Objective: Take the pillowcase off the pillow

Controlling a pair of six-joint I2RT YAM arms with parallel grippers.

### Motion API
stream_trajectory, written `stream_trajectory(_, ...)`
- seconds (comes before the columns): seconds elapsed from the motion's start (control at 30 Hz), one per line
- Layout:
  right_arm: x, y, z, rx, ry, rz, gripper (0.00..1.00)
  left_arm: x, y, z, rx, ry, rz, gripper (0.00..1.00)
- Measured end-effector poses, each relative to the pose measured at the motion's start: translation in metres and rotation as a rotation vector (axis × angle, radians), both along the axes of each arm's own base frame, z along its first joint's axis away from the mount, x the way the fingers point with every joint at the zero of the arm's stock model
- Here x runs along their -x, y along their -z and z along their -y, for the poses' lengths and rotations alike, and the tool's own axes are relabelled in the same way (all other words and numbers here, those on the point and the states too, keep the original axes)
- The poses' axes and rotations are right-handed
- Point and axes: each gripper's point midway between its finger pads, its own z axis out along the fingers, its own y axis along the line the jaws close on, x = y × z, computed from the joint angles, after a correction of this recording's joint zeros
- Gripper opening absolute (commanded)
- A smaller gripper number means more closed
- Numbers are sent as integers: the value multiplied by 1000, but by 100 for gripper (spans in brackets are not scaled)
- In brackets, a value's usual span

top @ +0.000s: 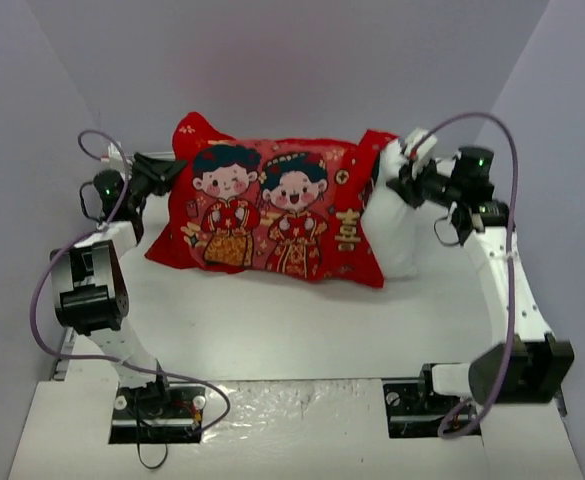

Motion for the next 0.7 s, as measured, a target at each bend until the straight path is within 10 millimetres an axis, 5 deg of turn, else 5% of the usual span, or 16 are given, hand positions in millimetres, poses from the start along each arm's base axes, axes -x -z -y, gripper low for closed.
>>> stream_trajectory(0.13, 51, 65, 18, 278, -51, 58, 0, 33, 51, 22, 37, 13, -61, 29)
stream_trajectory(0.27, 81, 153, 40, 499, -121, -37, 0, 63, 100, 34, 66, 0, -164, 49)
stream_trajectory(0.37, 95, 176, 53, 593, -159, -70, 0, 79, 110, 34, 54, -13, -197, 72)
stream_trajectory(0.5, 97, 171, 55, 646, -190, -27, 0, 87, 89, 25, -18, -46, -174, 97)
stream_trajectory(0.6, 97, 165, 54, 673, -215, 2, 0, 76, 52, 8, -135, -114, -151, 94)
stream_trajectory(0.7, 95, 155, 51, 696, -238, 31, 0, 47, -6, -15, -279, -217, -107, 94)
